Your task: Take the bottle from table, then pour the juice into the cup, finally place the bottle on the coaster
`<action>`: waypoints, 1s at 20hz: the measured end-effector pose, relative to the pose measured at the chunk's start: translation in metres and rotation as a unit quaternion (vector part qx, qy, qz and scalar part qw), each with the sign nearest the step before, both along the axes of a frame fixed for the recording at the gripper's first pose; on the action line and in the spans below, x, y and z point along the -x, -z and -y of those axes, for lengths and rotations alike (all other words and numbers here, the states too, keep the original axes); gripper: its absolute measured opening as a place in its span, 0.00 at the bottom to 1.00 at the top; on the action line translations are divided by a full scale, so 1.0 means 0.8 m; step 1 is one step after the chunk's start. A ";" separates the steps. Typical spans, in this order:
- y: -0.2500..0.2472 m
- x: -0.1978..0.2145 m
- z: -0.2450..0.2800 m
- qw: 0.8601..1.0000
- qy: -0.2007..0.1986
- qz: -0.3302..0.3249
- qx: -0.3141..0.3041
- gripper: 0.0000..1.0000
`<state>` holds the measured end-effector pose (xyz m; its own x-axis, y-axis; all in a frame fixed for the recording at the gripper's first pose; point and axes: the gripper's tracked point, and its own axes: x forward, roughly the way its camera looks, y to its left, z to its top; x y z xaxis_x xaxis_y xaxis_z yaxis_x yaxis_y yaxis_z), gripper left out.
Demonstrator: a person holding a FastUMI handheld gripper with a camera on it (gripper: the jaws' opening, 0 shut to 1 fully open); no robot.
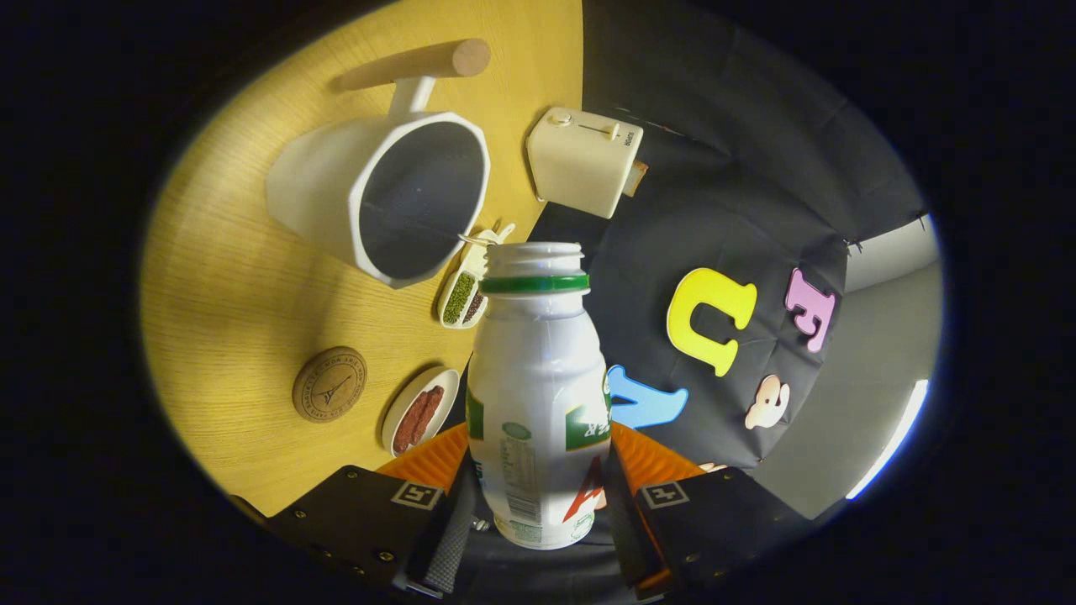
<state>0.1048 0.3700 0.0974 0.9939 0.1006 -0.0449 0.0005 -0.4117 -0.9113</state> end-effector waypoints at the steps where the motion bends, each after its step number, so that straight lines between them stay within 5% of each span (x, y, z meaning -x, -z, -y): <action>1: 0.001 0.000 0.001 1.000 0.000 0.000 -0.001 0.70; 20: -0.002 0.000 -0.008 1.000 -0.015 0.015 -0.004 0.70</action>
